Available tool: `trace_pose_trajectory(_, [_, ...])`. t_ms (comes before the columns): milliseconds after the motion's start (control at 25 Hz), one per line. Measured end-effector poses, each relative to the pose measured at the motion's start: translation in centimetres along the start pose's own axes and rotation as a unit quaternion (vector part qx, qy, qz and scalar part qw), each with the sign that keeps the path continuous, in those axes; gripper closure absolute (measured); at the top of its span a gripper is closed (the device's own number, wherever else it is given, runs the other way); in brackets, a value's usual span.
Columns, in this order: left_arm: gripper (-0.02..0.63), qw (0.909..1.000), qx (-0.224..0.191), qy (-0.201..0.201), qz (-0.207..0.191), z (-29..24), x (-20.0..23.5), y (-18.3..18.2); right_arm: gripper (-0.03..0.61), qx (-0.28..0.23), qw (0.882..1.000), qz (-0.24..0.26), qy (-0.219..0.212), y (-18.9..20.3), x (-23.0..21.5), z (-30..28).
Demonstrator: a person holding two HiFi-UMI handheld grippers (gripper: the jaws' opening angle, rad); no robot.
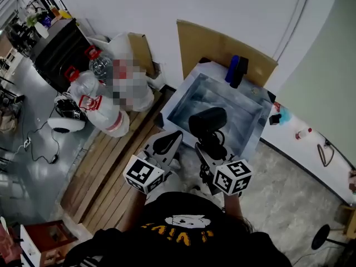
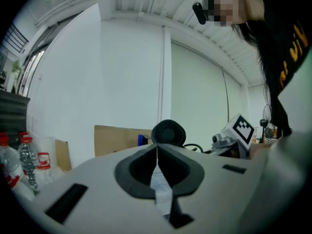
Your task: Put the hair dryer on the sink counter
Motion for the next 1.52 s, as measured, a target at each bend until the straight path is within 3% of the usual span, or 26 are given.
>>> trace_pose_trajectory(520, [0.604, 0.9951, 0.002, 0.098, -0.010, -7.2, 10.3, -0.6, 0.400, -0.024, 0.995, -0.039, 0.093, -4.0, -4.0, -8.7])
trace_pose_trajectory(920, [0.604, 0.9871, -0.009, 0.159, 0.012, -9.8, 18.3, -0.6, 0.400, -0.031, 0.983, -0.078, 0.165, -6.9, -7.2, -15.9])
trace_pose_trajectory(1320, [0.604, 0.9800, -0.006, 0.198, 0.018, -11.0, 22.7, -0.2, 0.400, -0.047, 0.963, -0.137, 0.226, -10.1, -13.7, -22.5])
trace_pose_trajectory(1520, [0.604, 0.9803, 0.004, 0.197, 0.019, -11.2, 24.7, 0.2, 0.400, -0.071, 0.946, -0.203, 0.243, -11.4, -17.5, -25.0])
Point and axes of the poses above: the fingertips, and each gripper's own axes: z backward along the fingers, x to its left, y out of its underside, the point moved 3 cm from there along z, backward along the fingers, and after that the axes turned 2 degrees about -z, right-handed, at the moved point
